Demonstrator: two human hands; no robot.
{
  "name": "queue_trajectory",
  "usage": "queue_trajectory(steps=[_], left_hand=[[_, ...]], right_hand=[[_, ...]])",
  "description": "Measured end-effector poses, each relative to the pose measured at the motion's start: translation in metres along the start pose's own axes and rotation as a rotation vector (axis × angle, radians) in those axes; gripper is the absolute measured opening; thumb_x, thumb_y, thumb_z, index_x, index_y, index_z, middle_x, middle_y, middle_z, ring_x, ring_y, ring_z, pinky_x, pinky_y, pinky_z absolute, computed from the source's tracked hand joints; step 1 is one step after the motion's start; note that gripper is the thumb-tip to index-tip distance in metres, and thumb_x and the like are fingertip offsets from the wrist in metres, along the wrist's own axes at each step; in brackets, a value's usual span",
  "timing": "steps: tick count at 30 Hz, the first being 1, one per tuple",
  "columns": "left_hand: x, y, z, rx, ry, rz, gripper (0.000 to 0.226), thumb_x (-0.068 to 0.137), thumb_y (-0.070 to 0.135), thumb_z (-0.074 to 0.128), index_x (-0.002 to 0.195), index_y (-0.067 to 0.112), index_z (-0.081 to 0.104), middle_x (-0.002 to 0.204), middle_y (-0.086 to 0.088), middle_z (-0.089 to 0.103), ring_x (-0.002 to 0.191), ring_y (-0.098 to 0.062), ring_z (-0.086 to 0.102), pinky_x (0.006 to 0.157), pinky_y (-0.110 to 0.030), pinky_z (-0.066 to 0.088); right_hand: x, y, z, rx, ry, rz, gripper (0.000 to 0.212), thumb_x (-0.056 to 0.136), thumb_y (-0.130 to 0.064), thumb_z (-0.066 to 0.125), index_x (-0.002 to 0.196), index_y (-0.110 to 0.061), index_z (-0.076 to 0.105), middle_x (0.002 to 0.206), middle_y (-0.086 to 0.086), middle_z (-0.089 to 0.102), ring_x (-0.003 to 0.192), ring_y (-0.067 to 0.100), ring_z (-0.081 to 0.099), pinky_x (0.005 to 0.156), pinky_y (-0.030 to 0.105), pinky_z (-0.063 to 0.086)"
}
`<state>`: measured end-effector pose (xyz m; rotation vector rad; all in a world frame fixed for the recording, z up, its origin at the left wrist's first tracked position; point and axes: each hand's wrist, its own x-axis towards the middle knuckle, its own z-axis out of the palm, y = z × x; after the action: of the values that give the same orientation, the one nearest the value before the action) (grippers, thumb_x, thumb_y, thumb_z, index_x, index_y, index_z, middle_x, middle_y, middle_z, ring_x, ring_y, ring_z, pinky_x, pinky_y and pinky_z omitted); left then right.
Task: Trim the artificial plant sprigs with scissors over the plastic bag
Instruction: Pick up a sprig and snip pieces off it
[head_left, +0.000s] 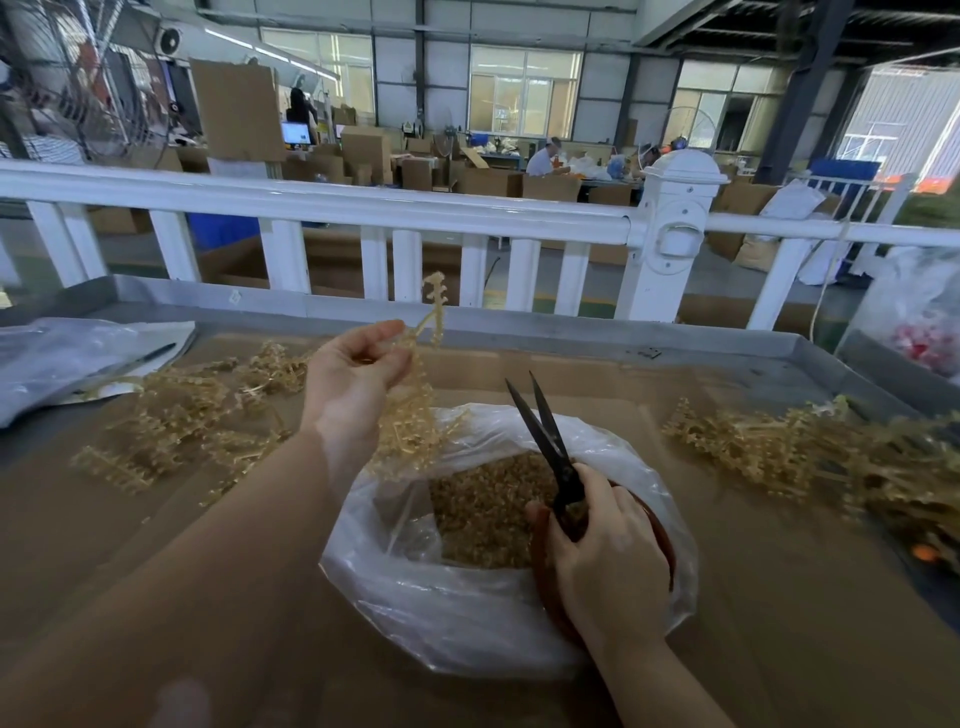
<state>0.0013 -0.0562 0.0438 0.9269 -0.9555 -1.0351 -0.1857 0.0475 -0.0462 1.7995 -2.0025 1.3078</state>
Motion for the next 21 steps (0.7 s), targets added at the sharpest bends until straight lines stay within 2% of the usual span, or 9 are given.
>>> queue_trajectory(steps=[3, 7, 10, 14, 16, 18, 19, 21], left_hand=[[0.003, 0.006, 0.001, -0.232, 0.013, -0.121, 0.023, 0.088, -0.014, 0.052, 0.096, 0.004, 0.064, 0.083, -0.006, 0.055, 0.077, -0.011, 0.064, 0.071, -0.016, 0.055], [0.001, 0.004, -0.003, -0.232, -0.060, -0.106, 0.027, 0.087, -0.016, 0.050, 0.102, 0.002, 0.063, 0.084, -0.008, 0.053, 0.082, -0.014, 0.064, 0.074, -0.017, 0.055], [-0.004, 0.000, -0.007, -0.198, -0.102, -0.092, 0.033, 0.087, -0.017, 0.048, 0.115, -0.002, 0.058, 0.076, -0.004, 0.048, 0.074, -0.009, 0.062, 0.075, -0.017, 0.055], [-0.001, 0.012, -0.008, -0.333, -0.116, -0.063, 0.034, 0.086, -0.017, 0.048, 0.111, 0.003, 0.062, 0.077, -0.003, 0.049, 0.072, -0.008, 0.063, 0.082, -0.022, 0.055], [-0.001, 0.017, -0.008, -0.159, -0.147, 0.065, 0.034, 0.086, -0.014, 0.053, 0.107, 0.010, 0.065, 0.073, -0.001, 0.051, 0.070, -0.007, 0.062, 0.083, -0.019, 0.053], [-0.009, 0.017, -0.005, 0.226, -0.206, 0.199, 0.027, 0.086, -0.007, 0.059, 0.098, 0.015, 0.068, 0.082, -0.002, 0.062, 0.079, -0.010, 0.065, 0.080, -0.015, 0.052], [-0.015, 0.014, -0.004, 0.373, -0.235, 0.240, 0.023, 0.086, -0.005, 0.060, 0.091, 0.017, 0.067, 0.092, -0.005, 0.067, 0.086, -0.012, 0.066, 0.080, -0.017, 0.052], [-0.020, 0.007, -0.004, 0.540, -0.306, 0.297, 0.034, 0.085, -0.004, 0.063, 0.074, 0.028, 0.062, 0.101, -0.012, 0.066, 0.095, -0.020, 0.064, 0.087, -0.025, 0.051]], right_hand=[[0.000, 0.000, 0.000, 0.005, -0.002, -0.008, 0.041, 0.082, -0.035, 0.072, 0.113, -0.011, 0.065, 0.092, 0.003, 0.068, 0.087, 0.023, 0.064, 0.069, 0.032, 0.051], [0.000, 0.000, -0.001, 0.005, -0.012, -0.015, 0.042, 0.083, -0.036, 0.070, 0.116, -0.011, 0.064, 0.092, 0.002, 0.067, 0.087, 0.022, 0.063, 0.069, 0.033, 0.051], [0.000, 0.000, -0.002, 0.001, -0.030, -0.015, 0.042, 0.084, -0.037, 0.070, 0.117, -0.012, 0.063, 0.094, 0.001, 0.066, 0.089, 0.022, 0.063, 0.070, 0.035, 0.053], [0.000, 0.001, 0.000, -0.014, -0.032, -0.012, 0.042, 0.083, -0.036, 0.071, 0.118, -0.013, 0.063, 0.094, 0.001, 0.066, 0.089, 0.021, 0.063, 0.070, 0.034, 0.053], [0.000, 0.001, 0.000, -0.015, -0.027, -0.013, 0.042, 0.083, -0.036, 0.071, 0.117, -0.013, 0.063, 0.093, 0.001, 0.066, 0.088, 0.021, 0.063, 0.069, 0.034, 0.052], [0.000, 0.002, 0.001, -0.016, -0.025, -0.007, 0.043, 0.082, -0.036, 0.073, 0.116, -0.013, 0.064, 0.093, 0.001, 0.067, 0.088, 0.022, 0.063, 0.068, 0.033, 0.052], [0.000, 0.002, 0.001, -0.017, -0.027, -0.004, 0.043, 0.081, -0.036, 0.073, 0.116, -0.012, 0.064, 0.094, 0.002, 0.067, 0.089, 0.022, 0.064, 0.068, 0.033, 0.052], [0.000, 0.001, 0.000, -0.015, -0.023, -0.005, 0.044, 0.082, -0.037, 0.073, 0.117, -0.013, 0.064, 0.094, 0.001, 0.067, 0.090, 0.022, 0.063, 0.069, 0.033, 0.052]])
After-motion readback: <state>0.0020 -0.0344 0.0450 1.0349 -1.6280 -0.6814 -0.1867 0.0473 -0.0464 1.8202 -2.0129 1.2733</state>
